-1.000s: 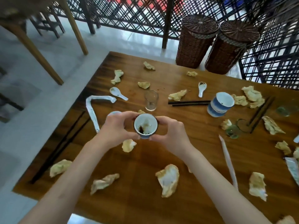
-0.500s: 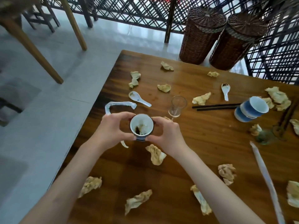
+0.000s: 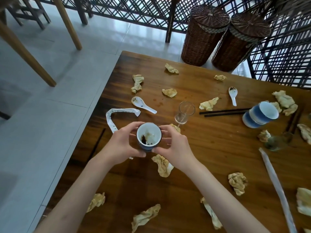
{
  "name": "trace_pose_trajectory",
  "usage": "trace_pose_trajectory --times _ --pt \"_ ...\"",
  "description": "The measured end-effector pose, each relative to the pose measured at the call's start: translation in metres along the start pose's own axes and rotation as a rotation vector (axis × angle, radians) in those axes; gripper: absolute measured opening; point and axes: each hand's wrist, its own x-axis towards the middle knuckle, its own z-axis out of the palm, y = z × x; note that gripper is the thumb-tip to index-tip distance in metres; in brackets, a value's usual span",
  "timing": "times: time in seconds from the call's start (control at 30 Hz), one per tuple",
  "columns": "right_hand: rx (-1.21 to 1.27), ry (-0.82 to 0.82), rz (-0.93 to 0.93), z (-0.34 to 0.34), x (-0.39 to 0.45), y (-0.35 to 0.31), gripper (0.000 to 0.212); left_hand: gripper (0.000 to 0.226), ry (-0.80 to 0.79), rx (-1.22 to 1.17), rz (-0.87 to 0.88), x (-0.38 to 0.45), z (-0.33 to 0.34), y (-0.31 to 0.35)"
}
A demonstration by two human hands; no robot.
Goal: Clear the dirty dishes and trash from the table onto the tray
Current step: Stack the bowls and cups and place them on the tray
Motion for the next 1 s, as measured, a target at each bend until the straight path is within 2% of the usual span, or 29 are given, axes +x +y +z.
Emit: trace_pose_trajectory --times 0.1,0.2,0.43,0.7,1.0 --pt "-0.002 -0.011 -0.002 0.000 0.001 0.000 0.069 0.089 0.029 -0.079 0.014 0.004 0.016 -0.004" --pt "0.005 -0.025 -0.011 -0.001 0.003 0.000 0.070 0.085 0.118 -0.116 0.011 0.008 0.031 -0.008" --pt "0.002 -0.032 -0.008 -0.001 0.005 0.003 0.070 0.083 0.249 -0.022 0.051 0.012 0.047 -0.016" --pt "0.014 0.006 -0.048 -0.018 -0.001 0.007 0.066 0.080 0.208 -0.029 0.102 0.018 0.044 -0.001" --pt "-0.005 0.053 -0.039 -0.079 -0.018 0.022 0.066 0.082 0.124 -0.088 0.160 0.035 0.069 0.051"
